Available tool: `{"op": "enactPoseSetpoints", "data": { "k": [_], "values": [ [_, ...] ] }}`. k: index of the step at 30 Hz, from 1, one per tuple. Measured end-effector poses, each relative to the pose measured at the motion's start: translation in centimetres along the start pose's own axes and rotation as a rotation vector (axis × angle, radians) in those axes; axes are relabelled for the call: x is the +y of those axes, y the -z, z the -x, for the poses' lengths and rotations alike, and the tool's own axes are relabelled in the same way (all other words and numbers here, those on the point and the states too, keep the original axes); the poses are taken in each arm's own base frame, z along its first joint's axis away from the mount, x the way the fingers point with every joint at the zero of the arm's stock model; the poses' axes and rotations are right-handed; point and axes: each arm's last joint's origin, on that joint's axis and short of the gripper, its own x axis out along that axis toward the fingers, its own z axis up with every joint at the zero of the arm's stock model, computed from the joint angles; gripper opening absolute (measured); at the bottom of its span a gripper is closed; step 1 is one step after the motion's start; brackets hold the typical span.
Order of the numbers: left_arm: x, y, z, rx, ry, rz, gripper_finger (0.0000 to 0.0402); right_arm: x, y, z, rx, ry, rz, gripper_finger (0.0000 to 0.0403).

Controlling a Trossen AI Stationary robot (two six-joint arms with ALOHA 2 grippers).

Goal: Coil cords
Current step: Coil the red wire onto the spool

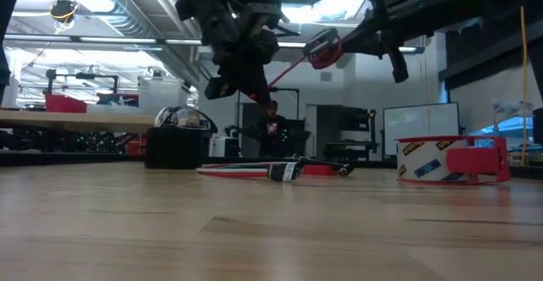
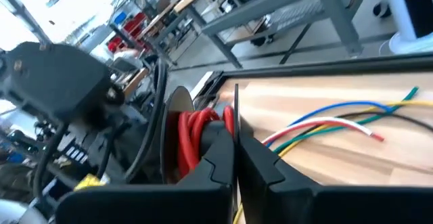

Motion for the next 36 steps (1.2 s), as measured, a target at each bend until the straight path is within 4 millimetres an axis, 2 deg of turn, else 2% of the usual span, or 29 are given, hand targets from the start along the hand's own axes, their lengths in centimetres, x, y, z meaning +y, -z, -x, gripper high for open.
{"op": "enactPoseSetpoints", "data": {
  "k": [6, 17, 28, 36],
  "values": [
    [-1.0, 0.7, -0.5, 0.013, 0.014, 0.017, 0.0000, 0.2, -0.6, 0.4, -0.056, 0.016, 0.003, 0.0007],
    [-4.0, -0.2, -0.7, -0.198, 0.130, -0.037, 0.0000, 0.3, -1.3, 0.5, -0.185, 0.066, -0.034, 0.0007],
    [-4.9, -1.2, -0.6, -0.311, 0.229, 0.037, 0.0000, 0.1, -0.8, 0.0, -0.176, 0.086, -0.033, 0.0007],
    [-5.7, -1.5, -1.3, -0.293, 0.285, 0.074, 0.0000, 0.2, -0.3, -1.0, -0.175, 0.079, -0.030, 0.0007]
  ]
}}
